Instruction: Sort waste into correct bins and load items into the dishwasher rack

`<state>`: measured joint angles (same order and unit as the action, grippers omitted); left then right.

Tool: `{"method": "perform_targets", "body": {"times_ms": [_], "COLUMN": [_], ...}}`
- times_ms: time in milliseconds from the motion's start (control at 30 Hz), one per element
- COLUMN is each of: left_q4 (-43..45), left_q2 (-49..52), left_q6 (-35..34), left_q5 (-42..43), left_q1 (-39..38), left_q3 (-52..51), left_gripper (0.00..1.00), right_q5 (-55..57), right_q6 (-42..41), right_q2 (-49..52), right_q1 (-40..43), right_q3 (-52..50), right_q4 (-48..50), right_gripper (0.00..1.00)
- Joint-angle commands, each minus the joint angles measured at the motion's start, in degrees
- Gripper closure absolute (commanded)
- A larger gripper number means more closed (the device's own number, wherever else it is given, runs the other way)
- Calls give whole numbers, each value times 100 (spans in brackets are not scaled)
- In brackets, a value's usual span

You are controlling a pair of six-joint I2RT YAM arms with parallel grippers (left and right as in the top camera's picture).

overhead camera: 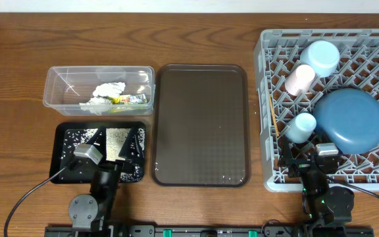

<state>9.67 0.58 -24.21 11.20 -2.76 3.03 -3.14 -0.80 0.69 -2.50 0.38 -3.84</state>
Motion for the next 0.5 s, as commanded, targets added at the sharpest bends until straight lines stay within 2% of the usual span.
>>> {"method": "perform_targets", "body": {"times_ms": [0,233,467], "left_q4": [55,-192,-256], "left_q2": [-48,-48,-48], "left_q6": [-9,63,1176], "left_q5": [-35,-31,37], "left_q1": [24,22,22], "left_q3": [-186,-280,-280], "left_gripper": [2,2,2], "right_q5": [31,31,31], "right_q6": [68,68,68], "right_q2": [-42,-42,-42], "right_q1": [-52,-52,-52], "right_q3": [-7,-7,-7], "right_q4": [-24,-24,-24], "right_gripper": [1,1,1]}}
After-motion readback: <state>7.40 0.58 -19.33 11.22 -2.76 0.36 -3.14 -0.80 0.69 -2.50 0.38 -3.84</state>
